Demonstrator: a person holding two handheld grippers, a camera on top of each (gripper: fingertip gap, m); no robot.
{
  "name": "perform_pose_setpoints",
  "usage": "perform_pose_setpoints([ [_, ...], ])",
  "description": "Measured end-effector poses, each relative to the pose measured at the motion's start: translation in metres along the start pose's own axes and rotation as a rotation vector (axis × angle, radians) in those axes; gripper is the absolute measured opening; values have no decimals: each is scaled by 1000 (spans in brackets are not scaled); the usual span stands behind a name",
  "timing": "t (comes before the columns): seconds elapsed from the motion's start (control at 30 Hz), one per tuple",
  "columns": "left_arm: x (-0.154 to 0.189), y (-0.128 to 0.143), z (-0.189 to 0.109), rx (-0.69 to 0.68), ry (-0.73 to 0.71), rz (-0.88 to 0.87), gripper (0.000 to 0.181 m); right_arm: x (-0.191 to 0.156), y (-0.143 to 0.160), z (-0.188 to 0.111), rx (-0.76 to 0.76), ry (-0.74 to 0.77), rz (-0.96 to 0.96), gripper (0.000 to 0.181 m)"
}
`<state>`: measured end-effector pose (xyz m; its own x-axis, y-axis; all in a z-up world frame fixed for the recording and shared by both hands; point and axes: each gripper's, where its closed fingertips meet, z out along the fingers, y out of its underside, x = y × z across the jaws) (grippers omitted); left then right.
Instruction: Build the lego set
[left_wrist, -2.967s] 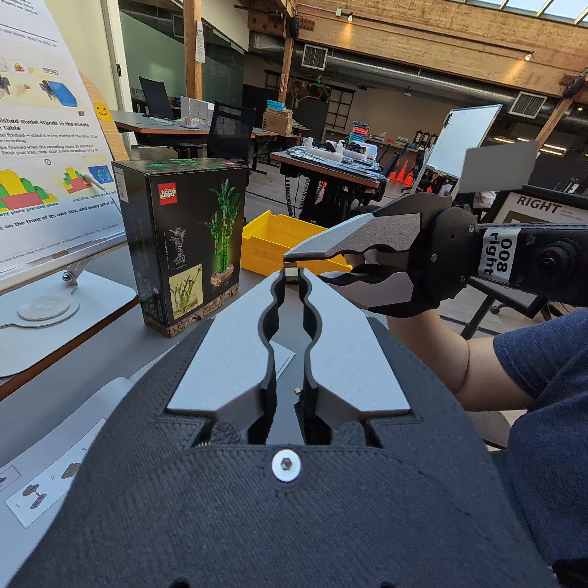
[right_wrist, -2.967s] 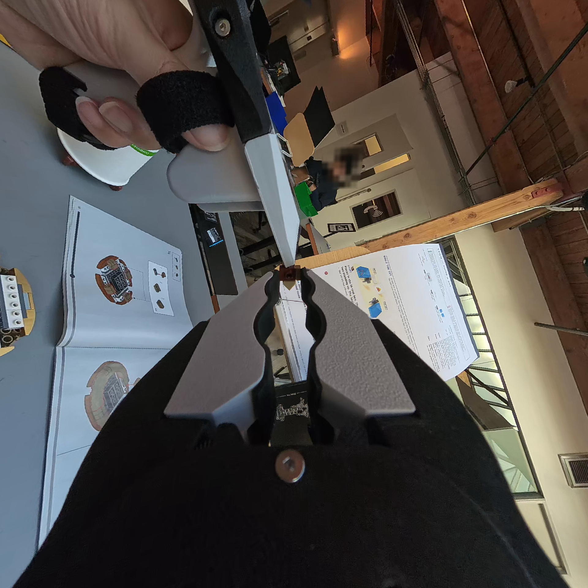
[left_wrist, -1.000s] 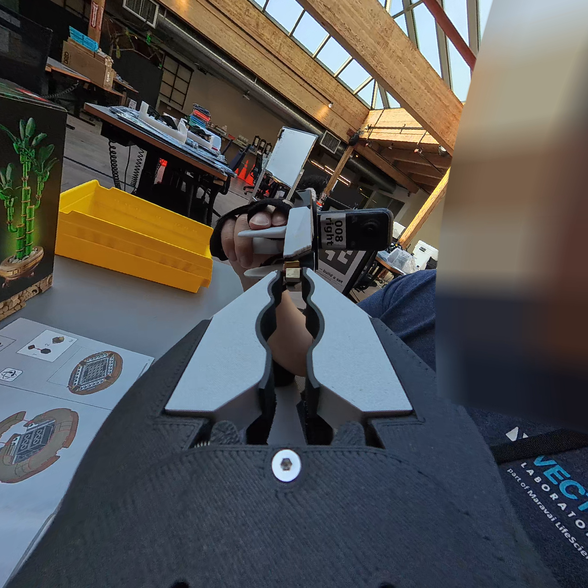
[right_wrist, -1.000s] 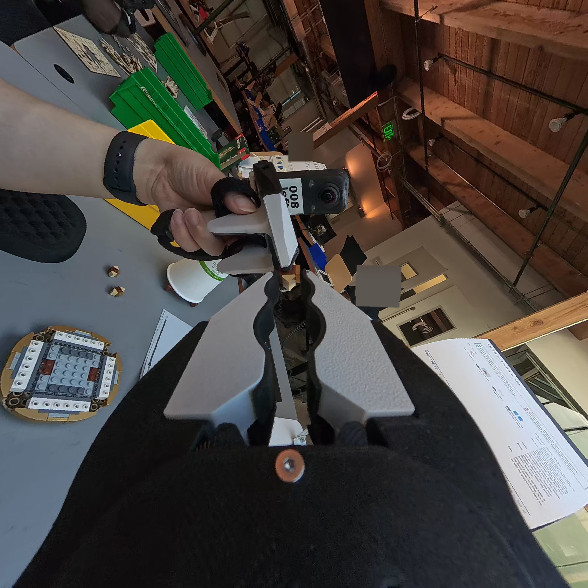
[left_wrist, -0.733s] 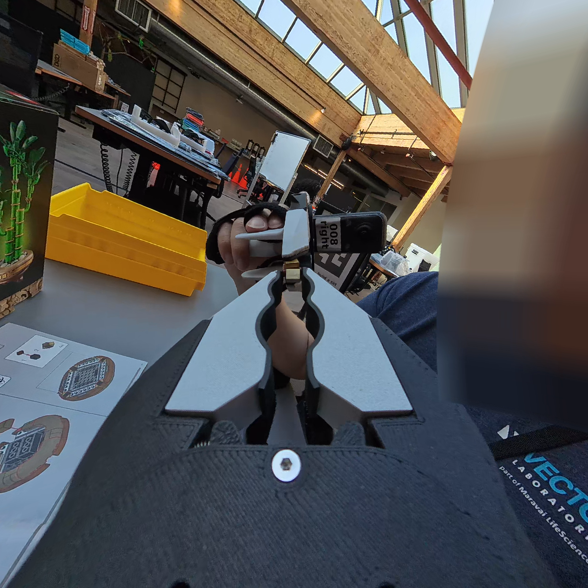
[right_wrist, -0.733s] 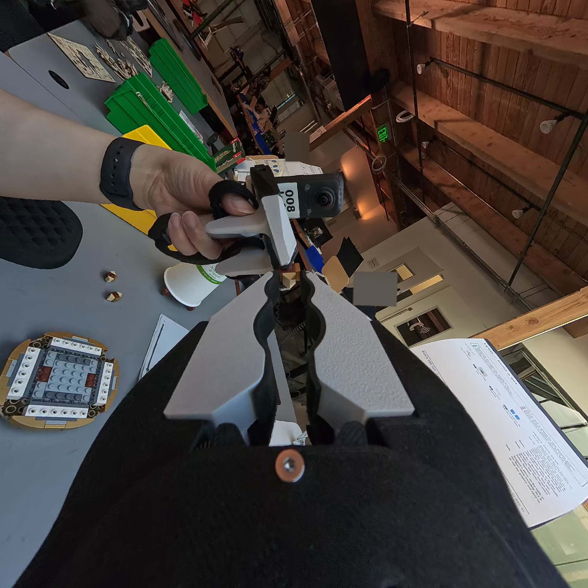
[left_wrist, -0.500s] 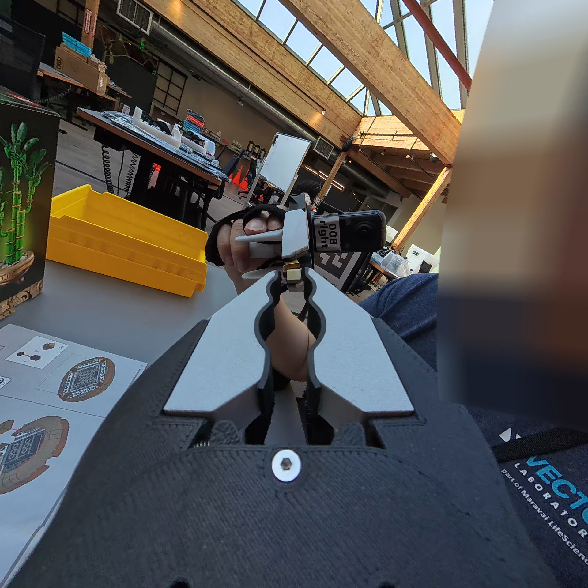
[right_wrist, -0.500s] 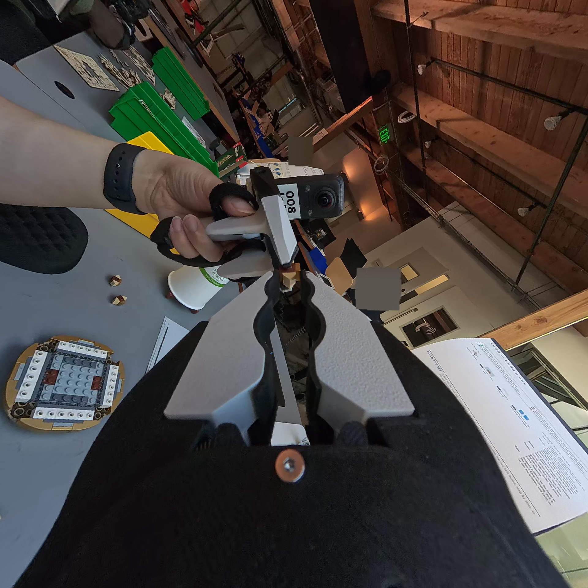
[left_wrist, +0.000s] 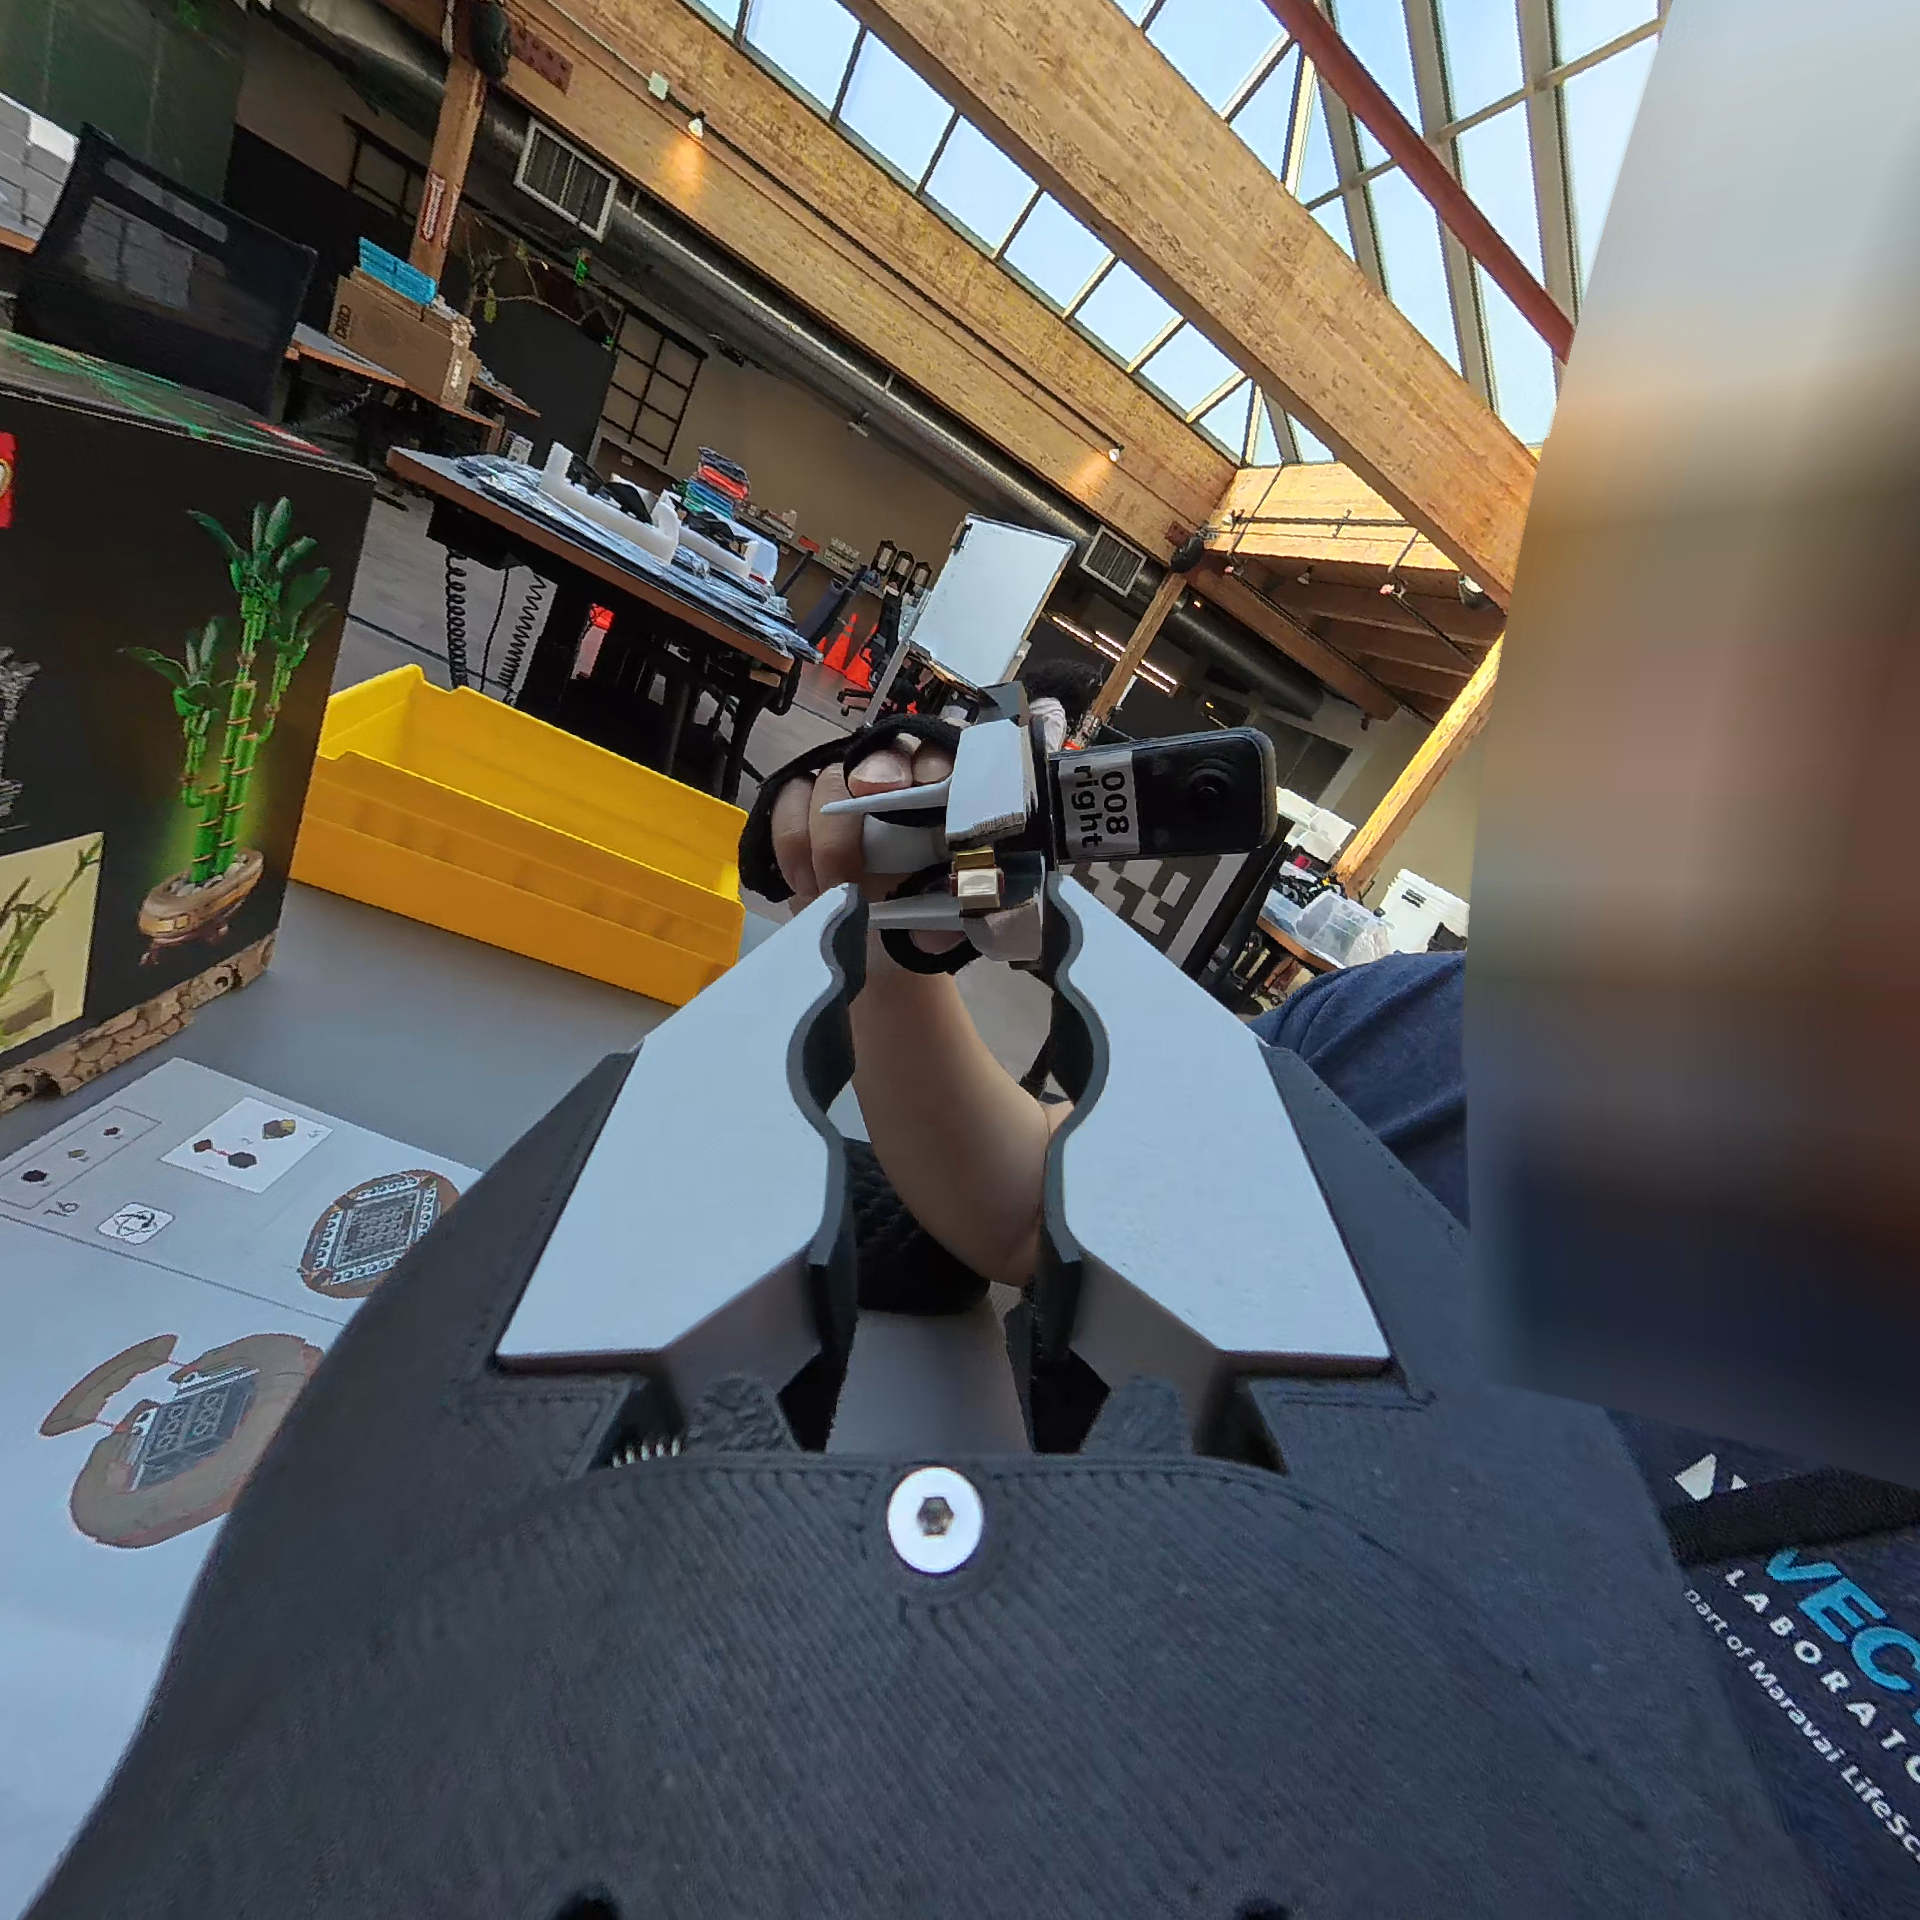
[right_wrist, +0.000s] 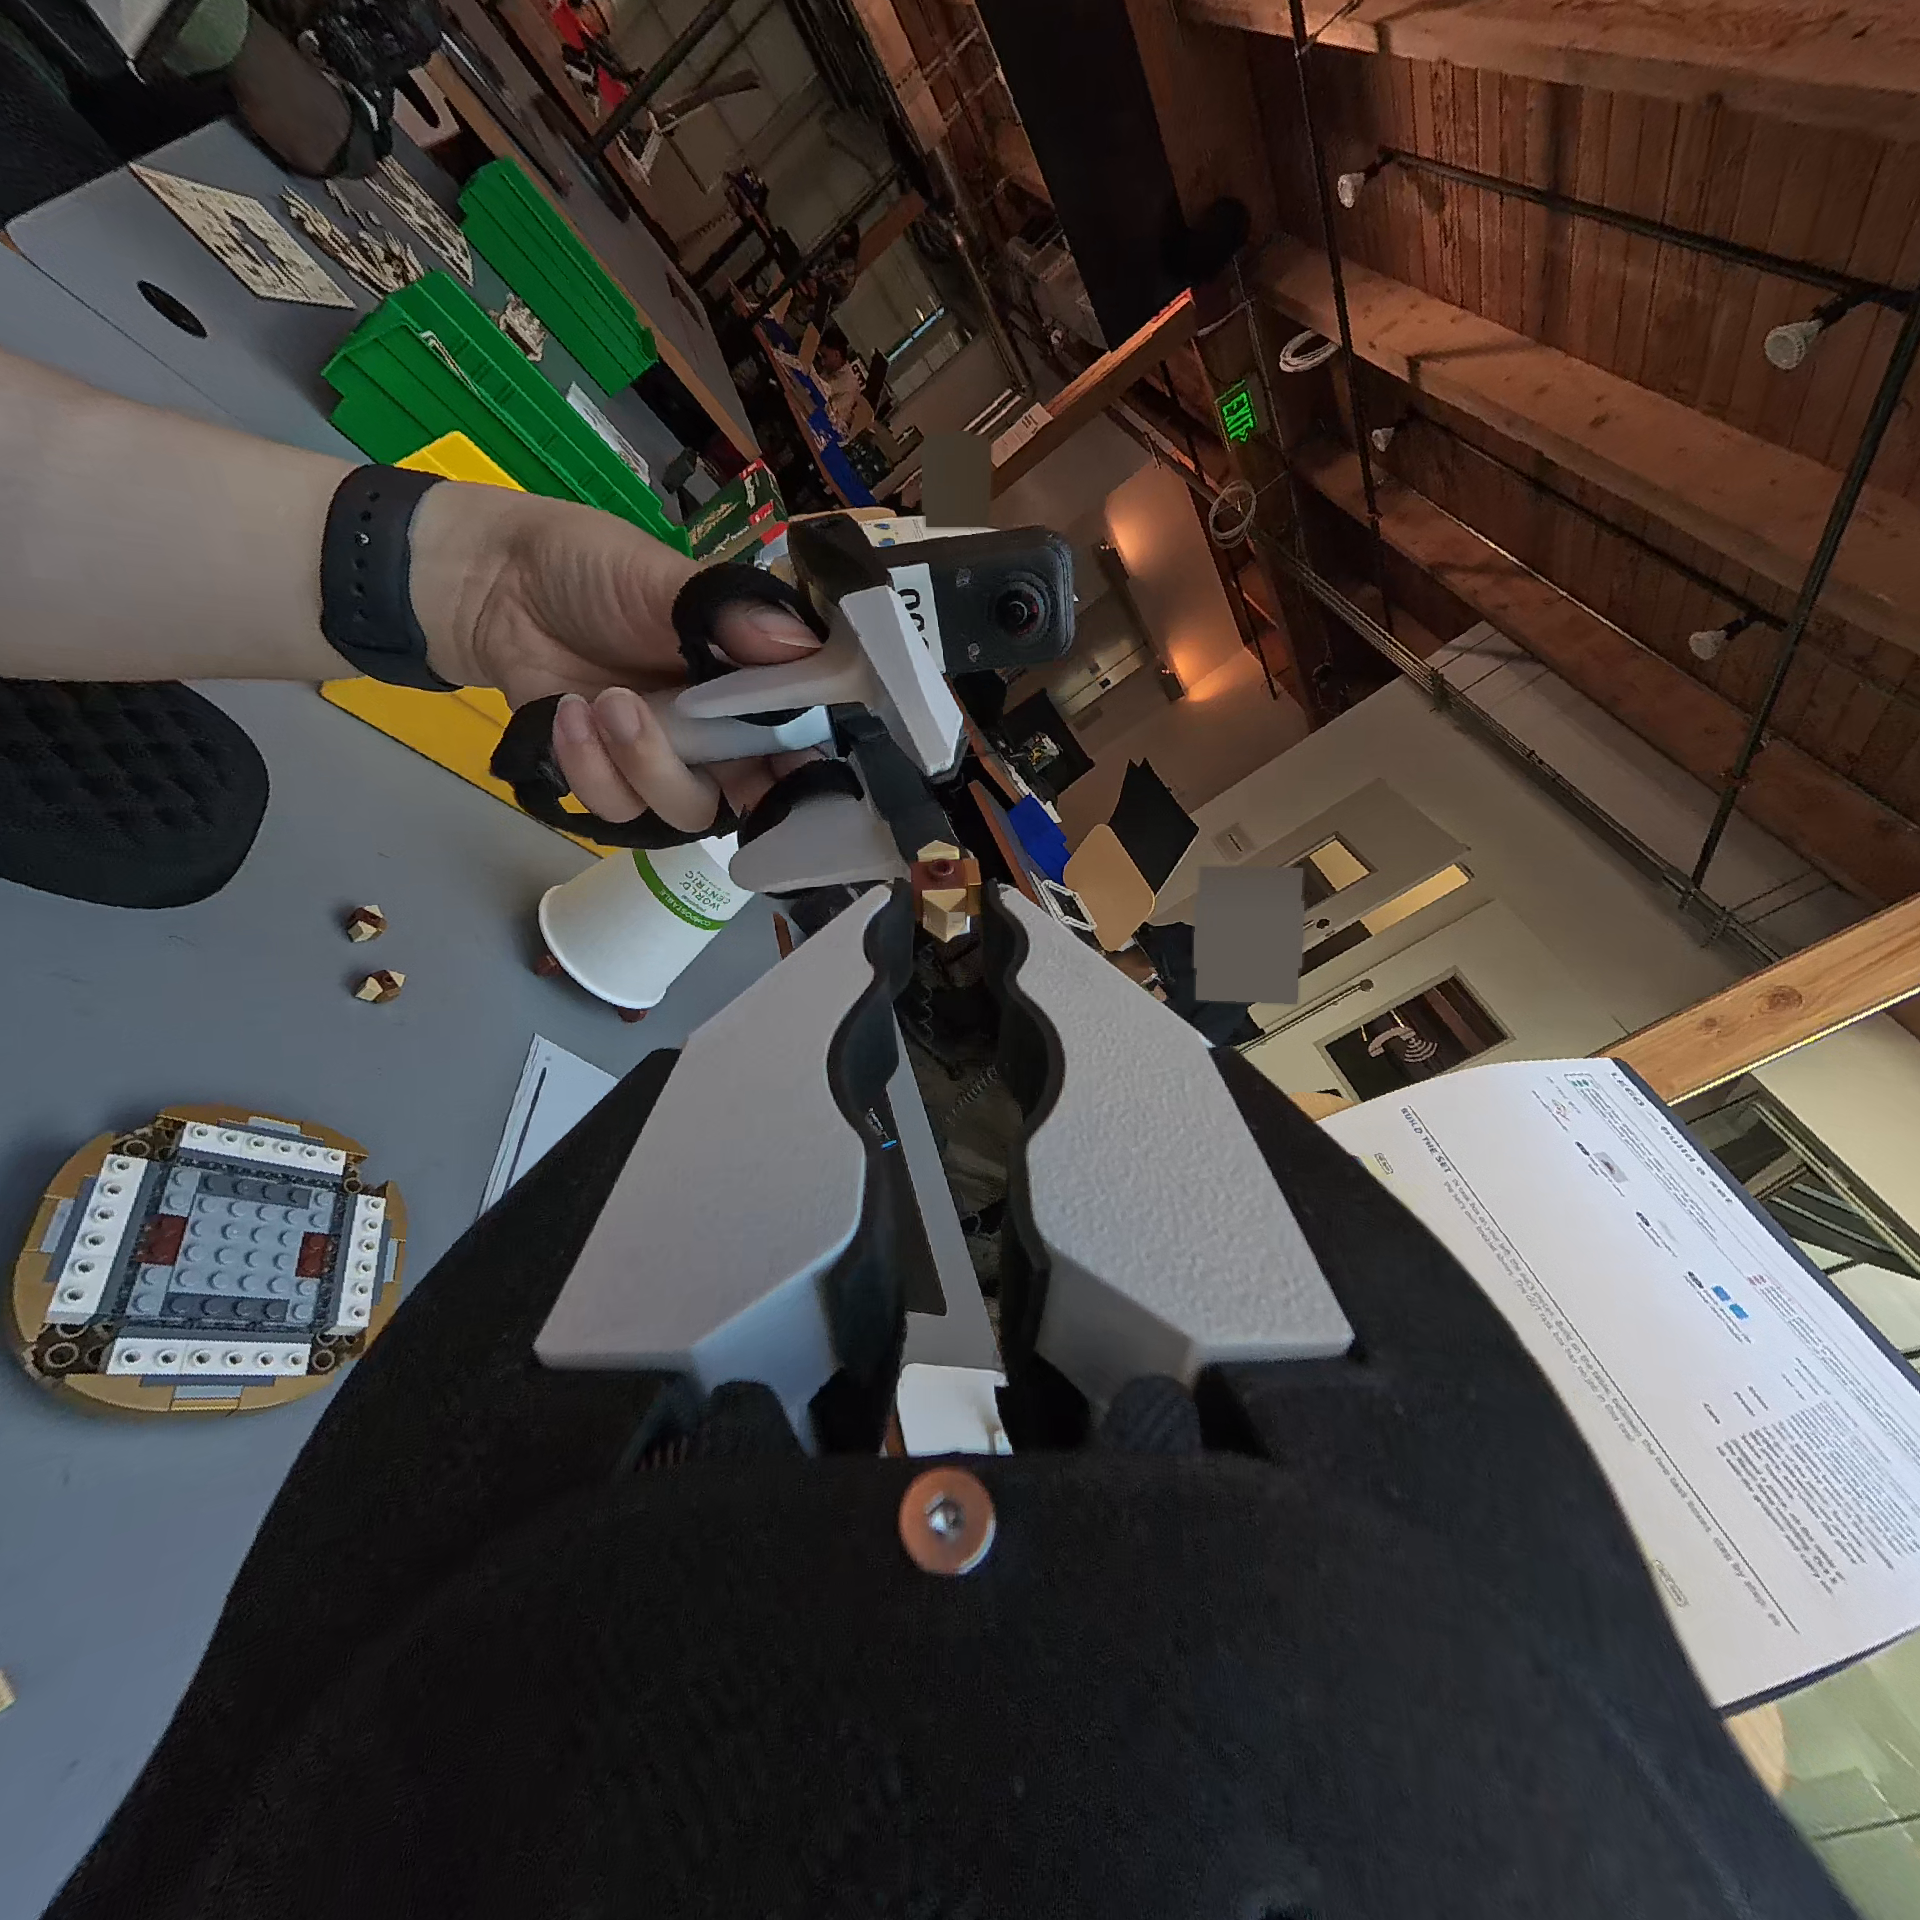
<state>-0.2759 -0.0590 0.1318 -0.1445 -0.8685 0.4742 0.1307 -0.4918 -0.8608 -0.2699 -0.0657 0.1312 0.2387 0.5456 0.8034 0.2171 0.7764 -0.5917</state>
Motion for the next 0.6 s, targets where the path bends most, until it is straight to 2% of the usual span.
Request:
perform_pose_setpoints([
  [0.07,-1,-1,-4,3,2,-11,24,2,-2,-2,26,-1,30,11],
  [0.6,-3,9,7,-33,29,-82,21,0,3,-2,28,-17,39,11],
])
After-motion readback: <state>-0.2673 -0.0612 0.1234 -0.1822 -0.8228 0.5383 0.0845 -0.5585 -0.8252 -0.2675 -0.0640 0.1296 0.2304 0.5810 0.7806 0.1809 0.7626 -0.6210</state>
